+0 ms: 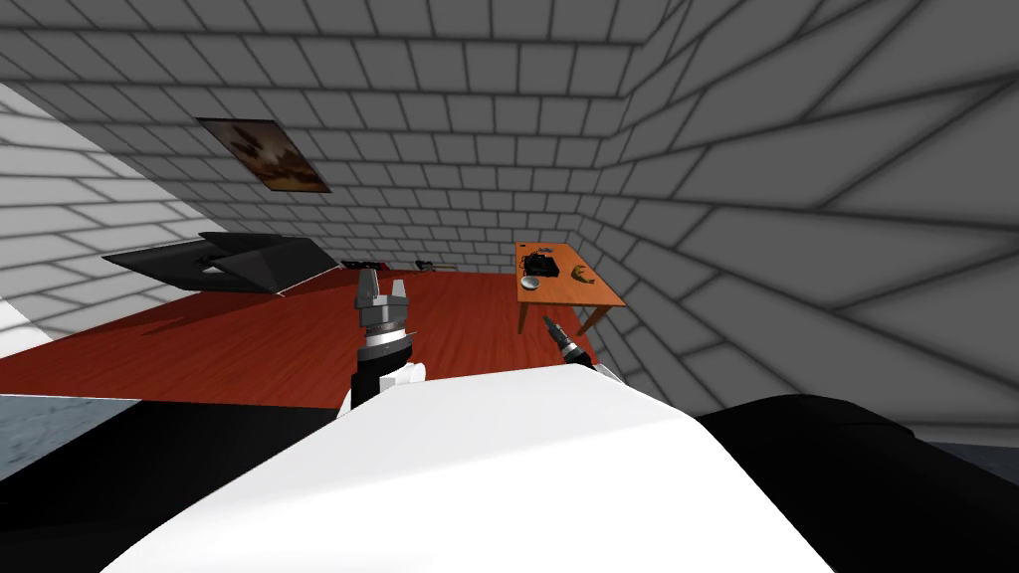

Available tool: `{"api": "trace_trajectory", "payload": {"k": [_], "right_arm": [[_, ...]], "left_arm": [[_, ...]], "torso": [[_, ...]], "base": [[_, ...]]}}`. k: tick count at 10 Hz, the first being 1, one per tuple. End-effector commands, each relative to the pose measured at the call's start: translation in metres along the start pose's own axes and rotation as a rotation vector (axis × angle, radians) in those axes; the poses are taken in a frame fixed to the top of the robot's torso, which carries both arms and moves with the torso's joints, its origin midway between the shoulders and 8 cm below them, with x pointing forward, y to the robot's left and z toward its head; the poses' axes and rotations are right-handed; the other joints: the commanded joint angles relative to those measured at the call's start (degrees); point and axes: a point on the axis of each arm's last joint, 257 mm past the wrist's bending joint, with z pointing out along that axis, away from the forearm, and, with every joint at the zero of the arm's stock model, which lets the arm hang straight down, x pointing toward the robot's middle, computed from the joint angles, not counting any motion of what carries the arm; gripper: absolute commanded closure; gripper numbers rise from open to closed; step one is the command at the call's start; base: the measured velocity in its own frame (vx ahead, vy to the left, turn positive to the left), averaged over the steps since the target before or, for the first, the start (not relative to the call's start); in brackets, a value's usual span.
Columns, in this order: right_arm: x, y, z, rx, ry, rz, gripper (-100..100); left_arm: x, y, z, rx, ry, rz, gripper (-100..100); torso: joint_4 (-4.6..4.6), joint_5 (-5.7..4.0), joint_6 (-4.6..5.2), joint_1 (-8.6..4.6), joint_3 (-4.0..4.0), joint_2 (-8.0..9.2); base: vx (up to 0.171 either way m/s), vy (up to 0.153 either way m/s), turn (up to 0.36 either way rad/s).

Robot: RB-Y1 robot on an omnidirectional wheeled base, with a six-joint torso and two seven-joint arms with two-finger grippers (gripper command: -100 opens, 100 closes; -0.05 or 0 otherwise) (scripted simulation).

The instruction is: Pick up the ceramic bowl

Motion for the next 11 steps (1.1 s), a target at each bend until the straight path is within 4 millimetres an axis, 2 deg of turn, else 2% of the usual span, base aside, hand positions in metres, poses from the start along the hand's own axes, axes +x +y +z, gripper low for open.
{"api": "trace_trajectory", "payload": {"k": [1,5,7,8,9,11], "right_arm": [[0.012,-0.027,-0.011,0.058,0.072,-0.081,-100],[0.015,-0.073,-0.031,0.142,0.178,-0.212,-100],[0.013,-0.099,-0.045,0.192,0.23,-0.279,-100],[0.012,-0.105,-0.049,0.207,0.232,-0.28,-100],[0.008,-0.122,-0.059,0.236,0.282,-0.348,-100],[0.006,-0.134,-0.067,0.266,0.285,-0.349,-100]], "left_arm": [[0.0,0.0,0.0,0.0,0.0,0.0,0],[0.0,0.0,0.0,0.0,0.0,0.0,0],[0.0,0.0,0.0,0.0,0.0,0.0,0],[0.0,0.0,0.0,0.0,0.0,0.0,0],[0.0,0.0,0.0,0.0,0.0,0.0,0],[0.0,0.0,0.0,0.0,0.0,0.0,0]], "torso": [[0.0,0.0,0.0,0.0,0.0,0.0],[-0.02,0.0,0.03,-0.08,-0.06,-0.11],[-0.03,0.0,0.03,-0.09,-0.1,-0.19],[-0.04,0.0,0.0,-0.05,-0.11,-0.21],[-0.04,-0.01,0.03,-0.1,-0.13,-0.23],[-0.05,-0.01,0.04,-0.1,-0.14,-0.24]], "base": [[-0.049,0.115,0.219],[-0.017,0.069,0.098],[0.011,0.062,0.129],[0.016,0.052,0.072],[0.021,0.068,0.195],[0.019,0.035,0.03]]}}
